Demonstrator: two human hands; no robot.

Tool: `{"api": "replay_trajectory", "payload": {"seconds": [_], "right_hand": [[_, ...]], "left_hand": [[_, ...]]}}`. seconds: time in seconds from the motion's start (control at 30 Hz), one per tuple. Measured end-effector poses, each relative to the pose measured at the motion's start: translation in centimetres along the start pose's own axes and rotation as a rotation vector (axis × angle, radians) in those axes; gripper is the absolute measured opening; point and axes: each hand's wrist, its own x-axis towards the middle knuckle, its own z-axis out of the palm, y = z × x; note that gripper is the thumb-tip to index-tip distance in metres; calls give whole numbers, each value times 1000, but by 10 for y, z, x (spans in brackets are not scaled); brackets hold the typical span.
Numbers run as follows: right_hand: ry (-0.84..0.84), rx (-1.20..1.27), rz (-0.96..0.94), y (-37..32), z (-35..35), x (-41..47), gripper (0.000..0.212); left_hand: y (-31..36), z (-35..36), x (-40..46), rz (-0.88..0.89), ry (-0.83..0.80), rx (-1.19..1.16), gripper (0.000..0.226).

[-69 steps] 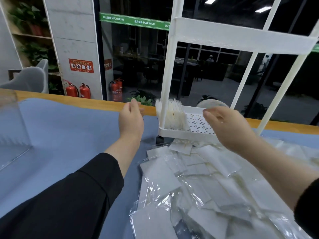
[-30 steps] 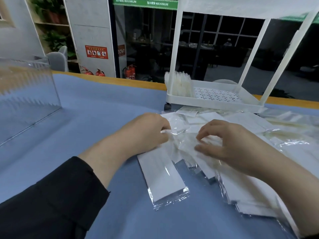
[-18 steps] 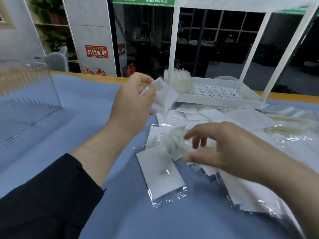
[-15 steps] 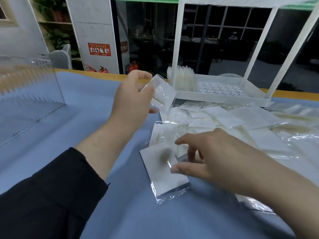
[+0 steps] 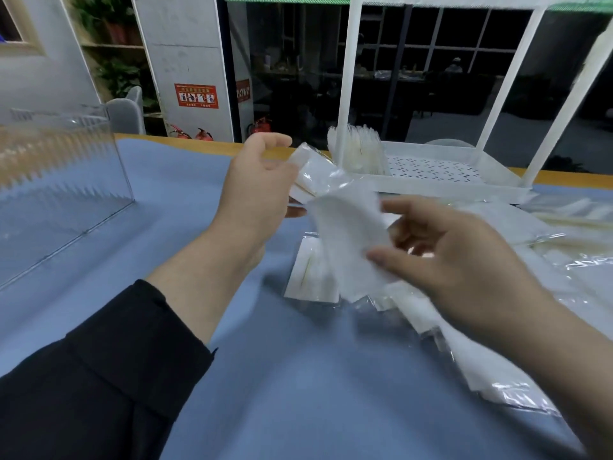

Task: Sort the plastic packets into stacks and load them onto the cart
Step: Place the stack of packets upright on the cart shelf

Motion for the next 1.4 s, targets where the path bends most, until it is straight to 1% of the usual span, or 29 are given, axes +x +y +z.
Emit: {"api": "replay_trajectory", "payload": {"seconds": [0.07, 0.1, 0.17, 0.23, 0.27, 0.37, 0.4, 0.43, 0.47, 0.53, 0.6, 0.63, 0.67, 0.7, 0.73, 0.8, 0.83, 0.9, 1.0, 1.03, 1.1, 1.17, 1.2, 1.27, 1.3, 1.33, 1.37, 1.4], "right_hand": [[133, 54, 1, 4, -10, 4, 7], [165, 52, 15, 7, -12, 4, 5], [190, 78, 58, 10, -11, 5, 8], [205, 131, 72, 12, -8, 7, 9], [220, 130, 79, 14, -6, 7, 11], [287, 133, 89, 17, -7, 10, 14], [313, 140, 88, 17, -9, 10, 15], [329, 152, 90, 17, -10, 11, 17], [329, 167, 95, 17, -10, 10, 20], [288, 194, 98, 15, -7, 9, 25], [277, 148, 83, 15, -1, 7, 27], [280, 87, 67, 14, 1, 6, 25], [262, 12, 38, 13, 2, 5, 21], [203, -83, -20, 13, 3, 4, 15], [88, -191, -103, 12, 4, 3, 13], [-219, -406, -272, 14, 10, 0, 31], [-333, -494, -317, 15, 13, -1, 40], [-437, -601, -356, 21, 17, -1, 50], [-468, -640, -360, 26, 19, 0, 55], [-469, -639, -365, 27, 20, 0, 56], [-469, -629, -372, 28, 23, 0, 60], [-420, -613, -392, 30, 24, 1, 57], [-360, -581, -399, 30, 23, 2, 52], [-201, -421, -337, 25, 17, 4, 40], [-149, -358, -322, 22, 14, 5, 34], [-137, -371, -341, 20, 11, 5, 29], [-182, -454, -366, 19, 11, 5, 29], [-260, -561, -385, 19, 14, 4, 36]], "left_hand": [[0, 2, -4, -84, -121, -53, 22], [-1, 5, -7, -112, -182, -80, 24], [0, 12, -16, -154, -282, -145, 27], [0, 21, -25, -200, -370, -233, 26], [-1, 25, -28, -233, -414, -293, 30], [-3, 28, -29, -344, -532, -479, 64], [-3, 28, -28, -360, -558, -522, 69], [-3, 27, -27, -355, -568, -535, 70], [-4, 28, -28, -335, -570, -525, 66], [-8, 31, -30, -284, -506, -456, 43], [-8, 29, -25, -230, -303, -431, 17], [-7, 25, -20, -188, -172, -431, 8], [-4, 17, -14, -131, -31, -407, 8], [-1, 9, -8, -64, 95, -355, 10], [1, 1, -1, 1, 186, -285, 12], [0, -13, 7, 92, 259, -110, 14], [-2, -17, 10, 114, 256, -3, 13], [-9, -19, 13, 84, 162, 206, 7], [-23, -11, 10, -54, -78, 363, 6], [-27, -8, 9, -78, -110, 382, 9], [-27, -7, 9, -72, -98, 358, 16], [-25, -9, 11, -50, -66, 286, 14], [-24, -10, 12, -51, -57, 247, 14], [-22, -10, 12, -68, -62, 181, 17], [-21, -9, 11, -73, -70, 162, 18], [-20, -8, 9, -76, -79, 156, 19], [-20, -6, 8, -75, -85, 166, 18], [-20, -5, 8, -70, -83, 178, 18]]}}
